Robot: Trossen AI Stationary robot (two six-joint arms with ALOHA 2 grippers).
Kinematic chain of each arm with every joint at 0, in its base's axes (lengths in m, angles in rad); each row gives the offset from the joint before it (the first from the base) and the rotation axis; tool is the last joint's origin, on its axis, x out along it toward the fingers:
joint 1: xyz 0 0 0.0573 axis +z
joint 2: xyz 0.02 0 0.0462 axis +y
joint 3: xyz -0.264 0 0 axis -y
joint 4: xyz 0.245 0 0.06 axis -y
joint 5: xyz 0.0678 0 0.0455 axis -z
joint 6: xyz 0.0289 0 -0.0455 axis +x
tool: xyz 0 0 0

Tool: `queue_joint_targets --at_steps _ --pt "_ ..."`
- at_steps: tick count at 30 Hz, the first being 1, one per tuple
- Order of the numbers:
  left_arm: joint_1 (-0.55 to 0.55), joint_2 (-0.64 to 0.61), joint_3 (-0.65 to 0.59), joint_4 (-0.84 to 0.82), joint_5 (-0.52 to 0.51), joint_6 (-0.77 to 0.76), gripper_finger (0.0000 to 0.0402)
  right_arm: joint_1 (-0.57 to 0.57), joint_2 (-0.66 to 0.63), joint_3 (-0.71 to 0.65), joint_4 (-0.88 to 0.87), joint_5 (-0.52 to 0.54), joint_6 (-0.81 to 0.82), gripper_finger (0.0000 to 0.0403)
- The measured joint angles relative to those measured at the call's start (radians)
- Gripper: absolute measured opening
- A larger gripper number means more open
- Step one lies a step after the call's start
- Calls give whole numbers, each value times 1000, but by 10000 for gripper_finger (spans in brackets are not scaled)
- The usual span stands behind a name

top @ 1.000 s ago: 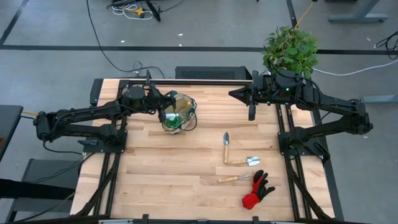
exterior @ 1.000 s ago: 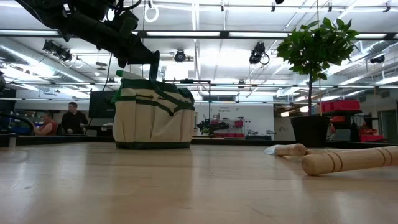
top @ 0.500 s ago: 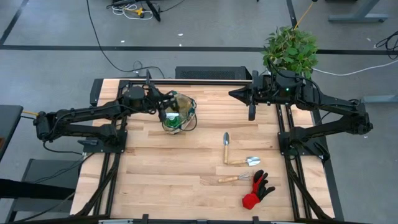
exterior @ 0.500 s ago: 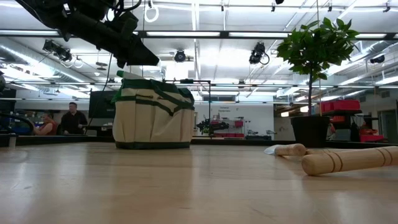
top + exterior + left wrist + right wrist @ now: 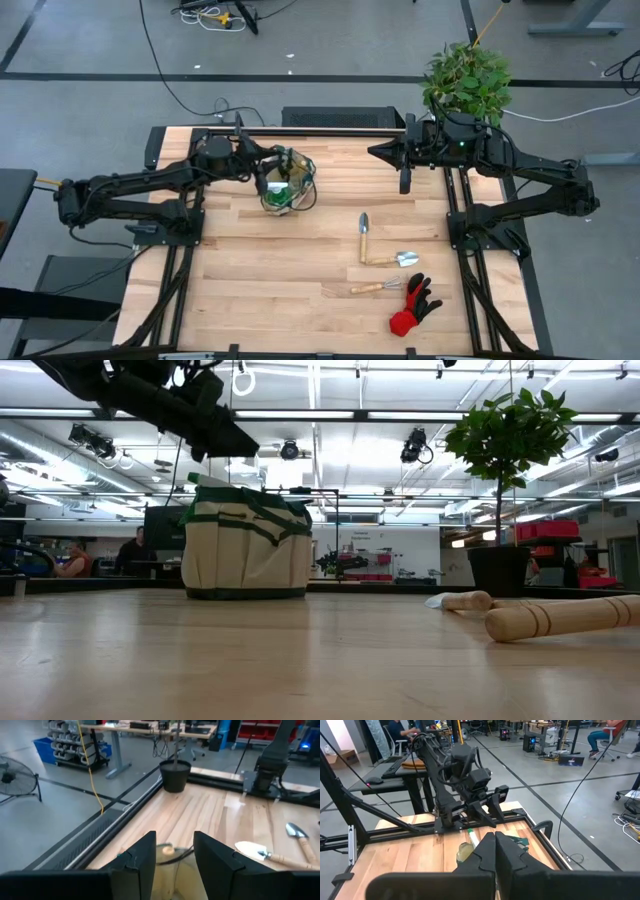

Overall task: Pick & Place Garden tools in Gardening bag
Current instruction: Put the right brown trowel into the gardening bag

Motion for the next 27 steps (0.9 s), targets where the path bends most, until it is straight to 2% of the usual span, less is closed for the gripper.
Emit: queue_joint_targets --at_steps 10,27 --pt "-75 0 28 1 0 -7 140 0 0 0 -11 0 1 0" --pt "-295 0 28 80 1 -12 140 0 0 0 -45 0 7 0"
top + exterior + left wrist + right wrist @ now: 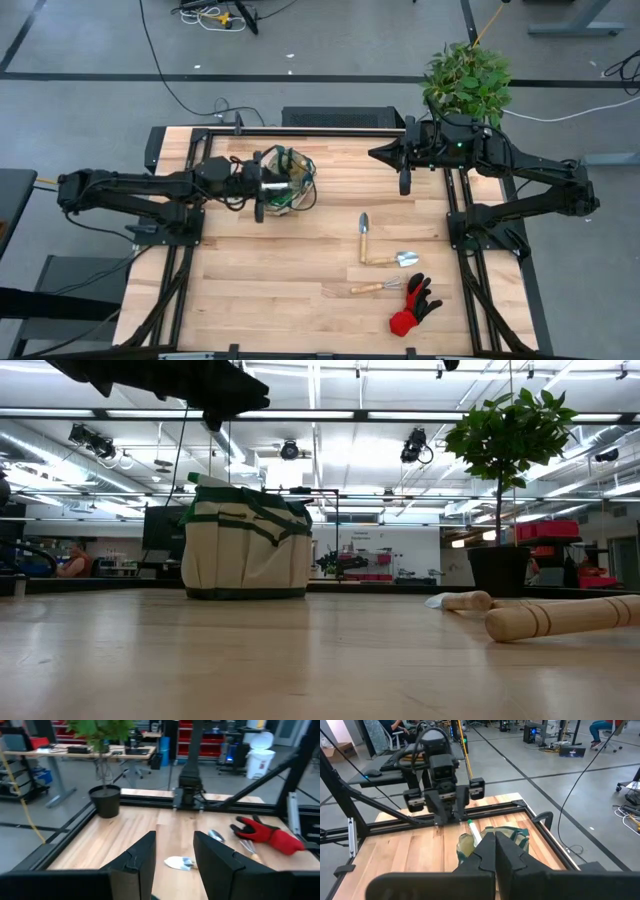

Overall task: Pick & Place Garden tools in Gardening bag
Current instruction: Put the right brown trowel into the gardening bag

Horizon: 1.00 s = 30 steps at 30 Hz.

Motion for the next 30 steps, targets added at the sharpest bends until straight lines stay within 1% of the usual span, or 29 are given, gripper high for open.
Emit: queue_joint_targets --at_steps 7,11,16,21,24,30 --pt "-42 0 0 5 0 2 140 0 0 0 -18 0 -1 0" --pt "-48 0 0 40 0 2 135 0 -2 0 -21 0 -15 0" --pt "-47 1 60 -7 -2 5 119 0 -13 0 -21 0 -15 0" --pt "-35 0 112 -43 -31 6 107 0 -33 0 -22 0 -14 0" --pt "-32 0 144 -57 -34 6 105 0 -48 0 -33 0 -19 0" --pt "-32 0 168 -66 -39 6 103 0 -78 0 -61 0 -31 0"
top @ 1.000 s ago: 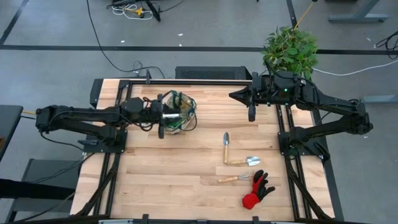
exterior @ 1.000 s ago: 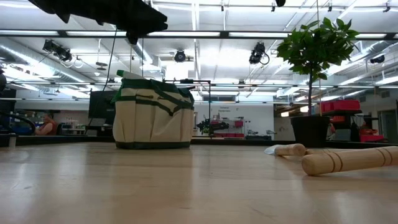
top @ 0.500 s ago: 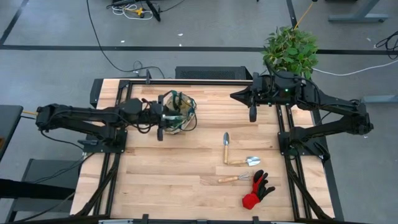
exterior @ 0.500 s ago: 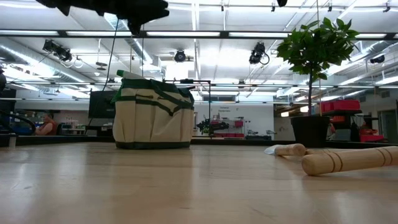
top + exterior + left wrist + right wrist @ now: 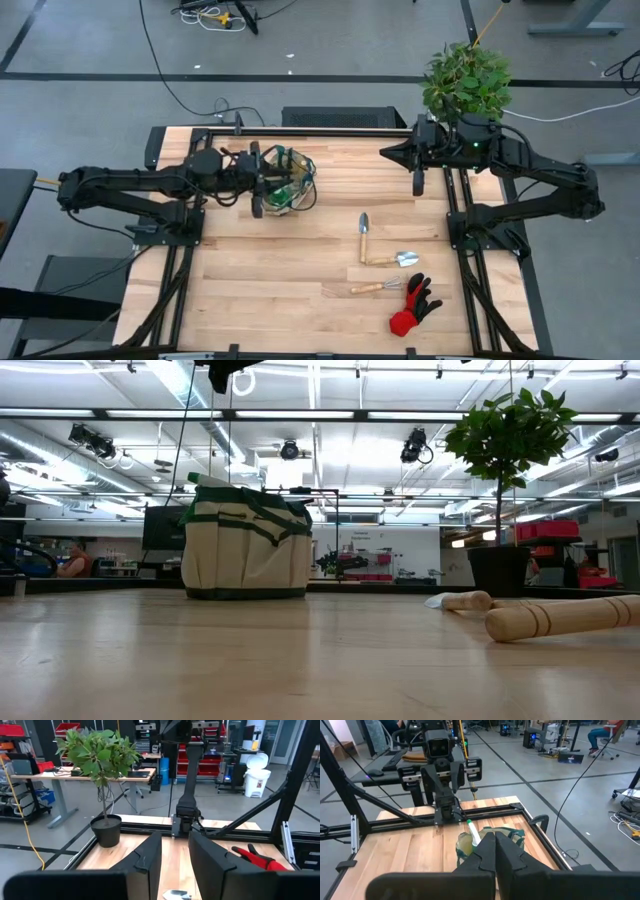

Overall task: Pick & Place Garden tools in Gardening bag
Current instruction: Put the right brown trowel into the gardening bag

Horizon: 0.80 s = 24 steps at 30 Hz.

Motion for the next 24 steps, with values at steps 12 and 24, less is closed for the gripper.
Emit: queue_joint_targets --at_steps 12,24 --pt "0 0 35 -5 -15 0 103 0 -62 0 -81 0 -28 0" --pt "0 0 35 -9 -42 1 103 0 -58 0 -217 -36 31 0"
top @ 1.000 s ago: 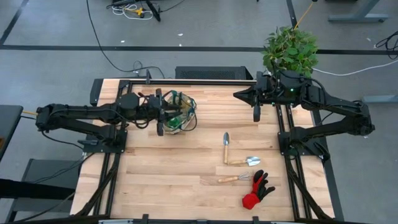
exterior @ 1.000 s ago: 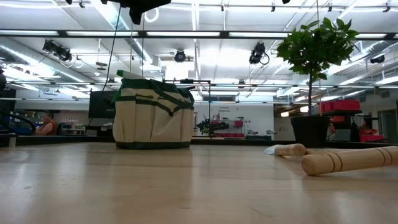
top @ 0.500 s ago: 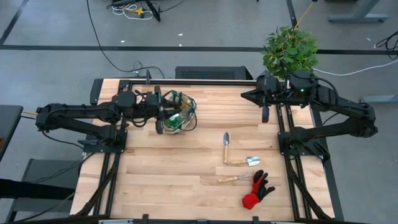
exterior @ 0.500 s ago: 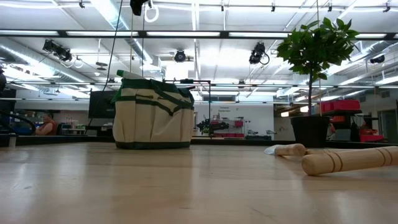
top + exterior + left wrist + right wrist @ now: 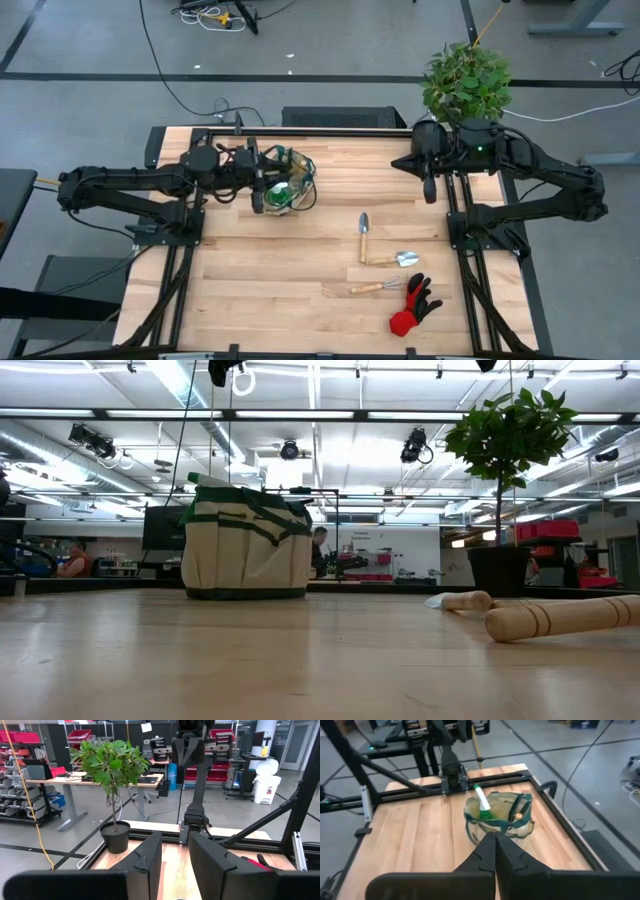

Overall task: Pick & Place Garden tools in Gardening bag
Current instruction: Put the right brown trowel into the gardening bag

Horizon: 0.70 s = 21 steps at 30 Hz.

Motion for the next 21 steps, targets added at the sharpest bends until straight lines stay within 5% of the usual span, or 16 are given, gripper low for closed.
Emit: queue_joint_targets --at_steps 11,21 --pt "0 0 0 -23 0 0 103 4 18 0 -118 -73 4 0" --pt "0 0 1 -34 -26 -1 103 117 58 0 -156 -71 29 0"
